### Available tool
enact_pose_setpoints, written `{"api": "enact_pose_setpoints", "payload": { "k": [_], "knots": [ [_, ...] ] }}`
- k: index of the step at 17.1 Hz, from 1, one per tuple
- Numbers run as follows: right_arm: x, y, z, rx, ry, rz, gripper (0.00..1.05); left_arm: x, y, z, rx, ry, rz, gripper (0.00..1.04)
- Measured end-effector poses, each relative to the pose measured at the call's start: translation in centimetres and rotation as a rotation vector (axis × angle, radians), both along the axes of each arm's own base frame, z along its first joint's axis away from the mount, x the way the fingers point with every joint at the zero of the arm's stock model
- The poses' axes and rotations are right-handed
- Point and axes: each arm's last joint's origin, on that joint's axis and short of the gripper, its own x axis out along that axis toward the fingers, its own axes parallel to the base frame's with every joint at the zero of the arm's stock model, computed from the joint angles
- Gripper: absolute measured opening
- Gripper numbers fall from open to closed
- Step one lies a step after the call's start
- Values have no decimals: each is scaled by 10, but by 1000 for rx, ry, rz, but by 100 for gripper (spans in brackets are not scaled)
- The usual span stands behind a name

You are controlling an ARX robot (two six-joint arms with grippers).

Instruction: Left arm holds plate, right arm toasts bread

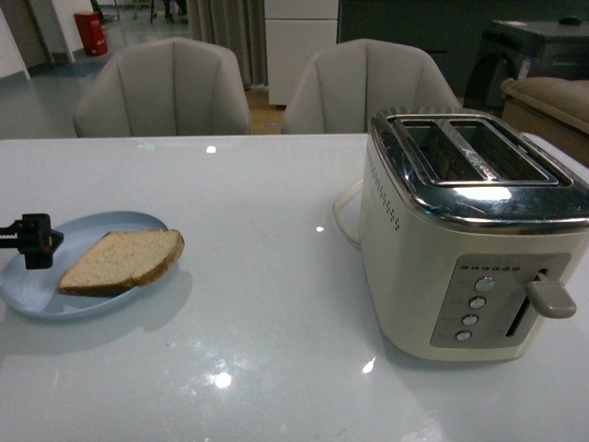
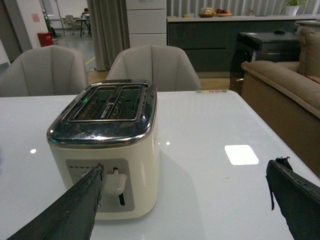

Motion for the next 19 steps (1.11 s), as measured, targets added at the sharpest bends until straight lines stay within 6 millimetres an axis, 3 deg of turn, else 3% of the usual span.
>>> {"api": "enact_pose_setpoints", "payload": {
  "k": [3,7,12,17,19],
  "knots": [
    [0,0,0,0,0,0,98,3,15,-5,-33,-17,27,98],
    [0,0,0,0,0,0,98,15,6,-25,-52,-21,-36,98],
    [0,0,0,0,0,0,98,16,12,-36,-60,-15,-44,98],
    [0,0,0,0,0,0,98,16,11,-37,-77,-18,-42,43],
    [0,0,0,0,0,0,98,17,8,-37,-91,-20,-42,30]
  ]
}}
